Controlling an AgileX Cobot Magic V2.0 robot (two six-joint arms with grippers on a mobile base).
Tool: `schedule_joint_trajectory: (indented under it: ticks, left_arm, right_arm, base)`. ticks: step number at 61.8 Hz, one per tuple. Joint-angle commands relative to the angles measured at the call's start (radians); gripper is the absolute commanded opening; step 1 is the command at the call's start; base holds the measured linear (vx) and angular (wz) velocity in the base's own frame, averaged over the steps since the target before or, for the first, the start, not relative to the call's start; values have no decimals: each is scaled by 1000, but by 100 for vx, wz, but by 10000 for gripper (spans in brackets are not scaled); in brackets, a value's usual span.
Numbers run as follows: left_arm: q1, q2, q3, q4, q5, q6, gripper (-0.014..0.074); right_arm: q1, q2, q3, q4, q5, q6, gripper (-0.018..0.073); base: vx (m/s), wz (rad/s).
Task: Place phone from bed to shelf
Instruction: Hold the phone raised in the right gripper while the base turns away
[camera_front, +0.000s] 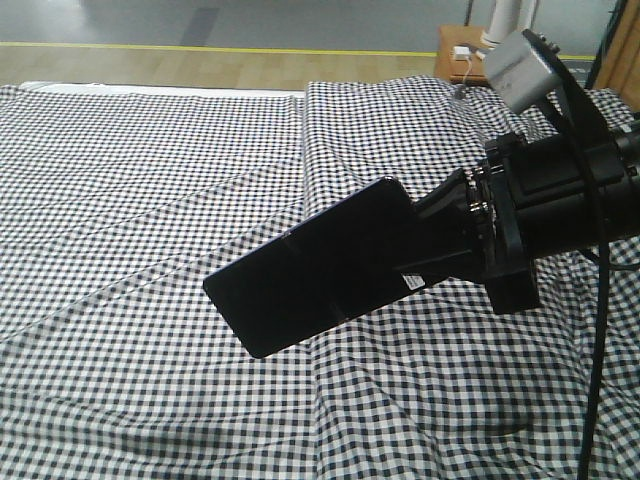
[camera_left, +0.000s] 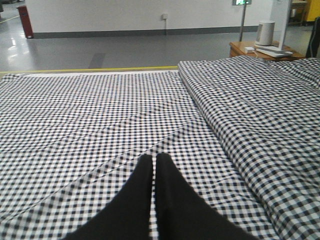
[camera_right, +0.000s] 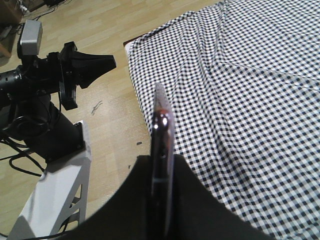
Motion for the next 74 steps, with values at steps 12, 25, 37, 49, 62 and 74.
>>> schedule_joint_trajectory:
  ticks: [12, 25, 37, 49, 62, 74]
  left_arm:
    - [-4, -4, 3, -9, -75, -4, 1]
    - [-4, -4, 3, -9, -75, -4, 1]
    - [-4, -4, 3, -9, -75, -4, 1]
    - [-4, -4, 3, -9, -75, -4, 1]
    - [-4, -4, 3, -9, -75, -4, 1]
    - [-4, -4, 3, -9, -75, -4, 1]
  right_arm:
    - [-5, -33, -26, 93, 59, -4, -1]
    - [-5, -33, -26, 93, 59, -4, -1]
    - [-5, -33, -26, 93, 59, -4, -1]
    - [-5, -33, -26, 93, 59, -4, -1]
    - [-5, -33, -26, 93, 59, -4, -1]
    - [-5, -33, -26, 93, 59, -4, -1]
  base:
    - [-7, 27]
    - [-8, 33]
    - [-9, 36]
    - [-10, 38]
    - [-10, 40]
    - [-11, 43]
